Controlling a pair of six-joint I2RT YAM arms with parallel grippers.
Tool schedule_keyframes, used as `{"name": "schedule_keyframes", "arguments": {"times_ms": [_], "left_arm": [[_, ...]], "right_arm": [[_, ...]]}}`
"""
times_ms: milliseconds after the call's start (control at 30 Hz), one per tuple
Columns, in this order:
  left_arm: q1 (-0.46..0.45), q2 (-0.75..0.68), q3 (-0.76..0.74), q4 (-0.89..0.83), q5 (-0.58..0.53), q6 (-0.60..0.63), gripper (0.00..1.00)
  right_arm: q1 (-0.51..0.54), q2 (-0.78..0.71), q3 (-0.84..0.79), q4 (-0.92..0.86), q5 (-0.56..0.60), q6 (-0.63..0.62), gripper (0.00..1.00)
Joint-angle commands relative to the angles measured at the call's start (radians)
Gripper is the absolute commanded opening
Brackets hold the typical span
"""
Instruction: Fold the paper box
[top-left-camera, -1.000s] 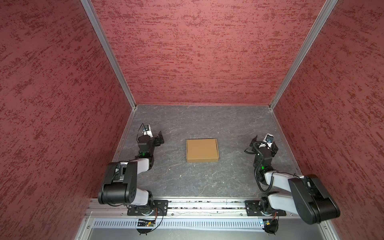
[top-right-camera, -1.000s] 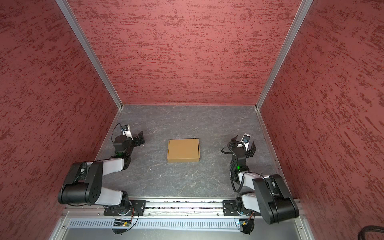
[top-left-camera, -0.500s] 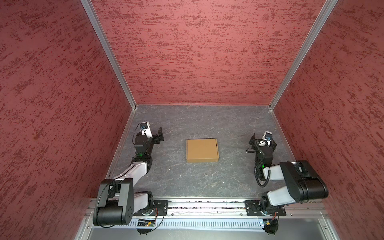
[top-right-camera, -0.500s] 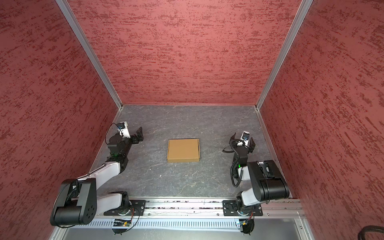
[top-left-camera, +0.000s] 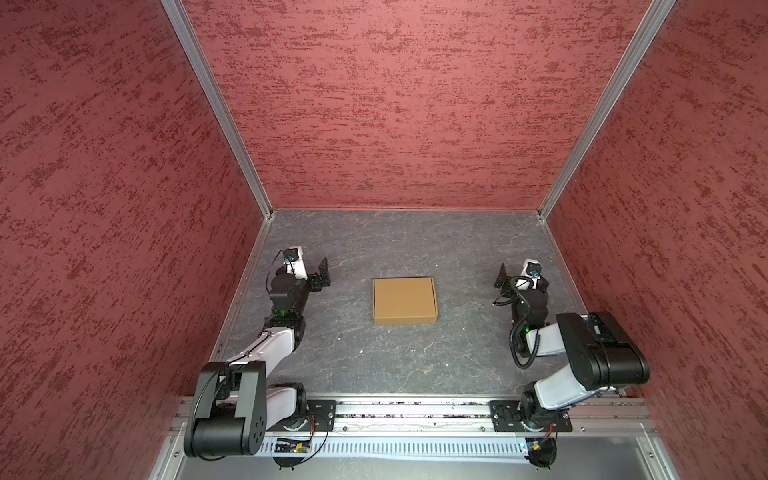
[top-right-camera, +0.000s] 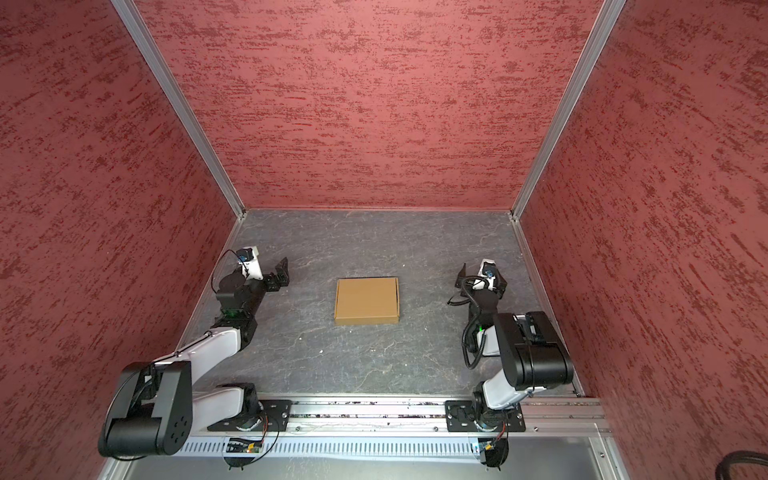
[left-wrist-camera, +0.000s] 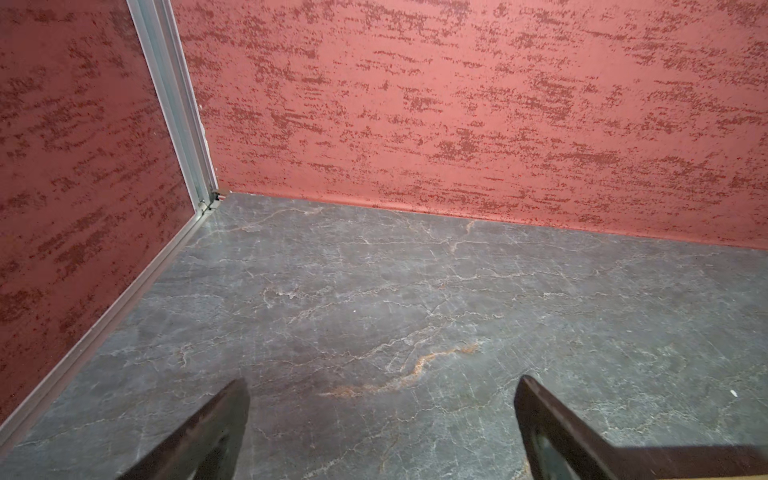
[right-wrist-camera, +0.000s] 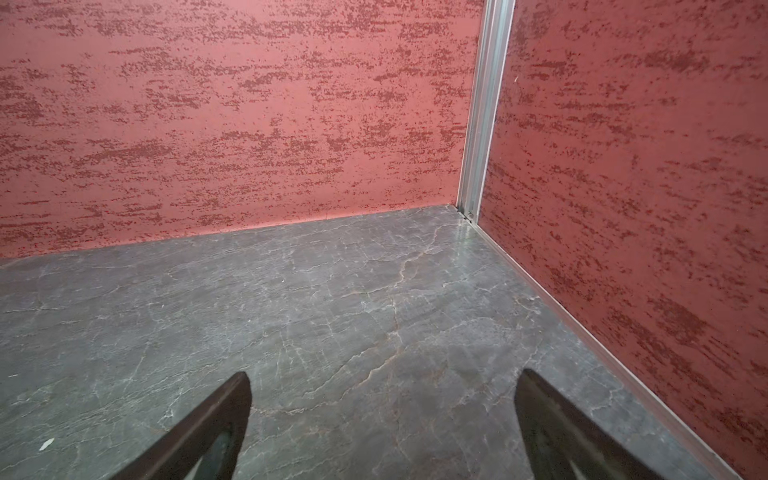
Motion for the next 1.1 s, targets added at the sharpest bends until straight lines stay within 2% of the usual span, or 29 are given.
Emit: {"name": "schedule_keyframes", "arguments": {"times_ms": [0,67,233,267,300,333,600,733,1067], "left_arm": [[0.011,0.087,-0.039,0.127,0.000,0.026,1.00],[0.011,0.166,-0.036,0.196,0.023,0.028,0.99],[0.009,0.316,0.023,0.203,0.067,0.052,1.00],[0.017,0.294,0.037,0.164,0.079,0.043,1.00],[0.022,0.315,0.024,0.218,0.084,0.039,1.00],[0.023,0.302,0.031,0.177,0.083,0.037,0.99],[0.018,0.303,0.031,0.179,0.075,0.042,0.99],[-0.008,0.304,0.023,0.200,0.024,0.056,1.00],[0.001,0.308,0.028,0.192,0.039,0.051,1.00]], "right_arm": [[-0.006,-0.004,0.009,-0.020,-0.018,-0.002,0.99],[-0.005,-0.003,0.009,-0.017,-0.016,-0.003,0.99],[-0.006,-0.003,0.006,-0.008,-0.012,-0.004,0.99],[-0.005,-0.005,0.008,-0.015,-0.013,-0.003,0.99],[-0.006,-0.002,0.007,-0.012,-0.011,-0.003,0.99],[-0.006,-0.004,0.007,-0.014,-0.012,-0.002,0.99],[-0.005,-0.004,0.008,-0.013,-0.011,-0.003,0.99],[-0.005,-0.005,0.006,-0.011,-0.012,-0.002,0.99],[-0.005,-0.005,0.007,-0.011,-0.012,-0.003,0.99]]}}
